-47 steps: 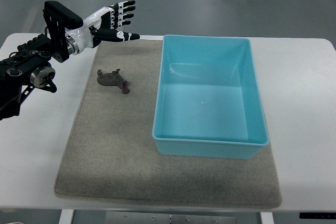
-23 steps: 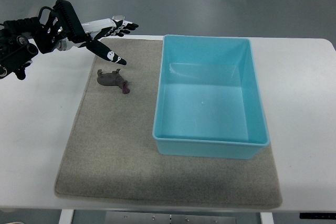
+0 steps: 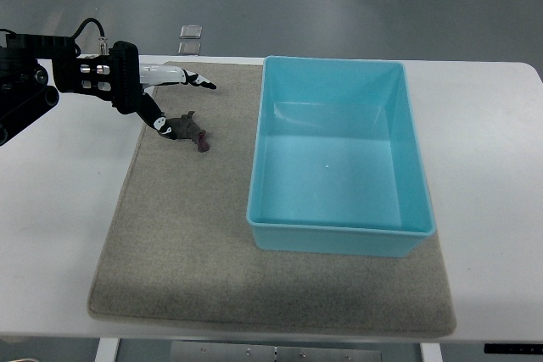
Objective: Place brown hippo in blue box with left hand
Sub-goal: 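Close the left hand's fingers around the brown hippo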
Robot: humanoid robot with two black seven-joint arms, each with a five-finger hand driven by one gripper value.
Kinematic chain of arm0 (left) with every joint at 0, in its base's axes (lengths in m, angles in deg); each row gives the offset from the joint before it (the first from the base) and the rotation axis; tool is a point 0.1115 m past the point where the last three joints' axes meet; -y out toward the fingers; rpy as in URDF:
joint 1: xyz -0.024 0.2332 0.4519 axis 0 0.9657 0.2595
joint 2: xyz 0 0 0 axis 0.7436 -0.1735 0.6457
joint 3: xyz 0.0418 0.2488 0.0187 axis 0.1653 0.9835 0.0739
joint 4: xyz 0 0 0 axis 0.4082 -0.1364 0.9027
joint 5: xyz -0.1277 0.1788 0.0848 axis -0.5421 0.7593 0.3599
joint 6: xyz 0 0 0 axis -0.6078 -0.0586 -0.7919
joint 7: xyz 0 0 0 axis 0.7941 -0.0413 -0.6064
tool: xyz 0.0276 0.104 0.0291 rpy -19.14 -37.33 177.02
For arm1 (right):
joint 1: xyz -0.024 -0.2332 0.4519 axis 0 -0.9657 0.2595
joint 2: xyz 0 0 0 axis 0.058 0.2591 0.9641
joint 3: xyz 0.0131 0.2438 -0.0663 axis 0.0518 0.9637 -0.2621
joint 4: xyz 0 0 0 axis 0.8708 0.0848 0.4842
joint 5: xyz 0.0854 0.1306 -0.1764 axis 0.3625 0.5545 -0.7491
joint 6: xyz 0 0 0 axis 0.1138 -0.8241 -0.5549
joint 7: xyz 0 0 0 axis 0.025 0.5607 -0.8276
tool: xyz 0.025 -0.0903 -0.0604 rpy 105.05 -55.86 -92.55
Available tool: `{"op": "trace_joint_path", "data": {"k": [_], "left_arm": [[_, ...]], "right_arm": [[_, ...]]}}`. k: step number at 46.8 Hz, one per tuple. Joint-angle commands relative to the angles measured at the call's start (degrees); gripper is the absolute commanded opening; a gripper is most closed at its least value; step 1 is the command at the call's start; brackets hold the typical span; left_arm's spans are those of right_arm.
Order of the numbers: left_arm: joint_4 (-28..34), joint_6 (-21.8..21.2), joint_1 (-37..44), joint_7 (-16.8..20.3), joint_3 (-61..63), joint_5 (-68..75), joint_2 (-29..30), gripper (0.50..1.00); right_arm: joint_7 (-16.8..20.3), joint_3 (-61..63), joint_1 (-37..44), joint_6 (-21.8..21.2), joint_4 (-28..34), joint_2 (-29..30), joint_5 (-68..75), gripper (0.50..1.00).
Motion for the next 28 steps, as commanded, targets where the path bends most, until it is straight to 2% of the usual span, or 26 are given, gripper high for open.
{"op": "trace_joint_path", "data": {"k": [1,13,28], "left_arm": [[-1.0,-0.5,0.0,0.1,0.1,2.1,0.0,0.994],[-2.6,-0.8,0.5,0.4,0.1,8.0,-0.3,0.994],[-2.2,-0.9,0.4,0.2,0.1,8.3,-0.3,0.981]], "right_arm": [[0.0,0.0,0.0,0.0,0.0,0.0,0.0,0.936],[0.0,0.0,0.0,0.0,0.0,0.0,0.0,0.936],[0.0,0.0,0.0,0.0,0.0,0.0,0.0,0.936]]}}
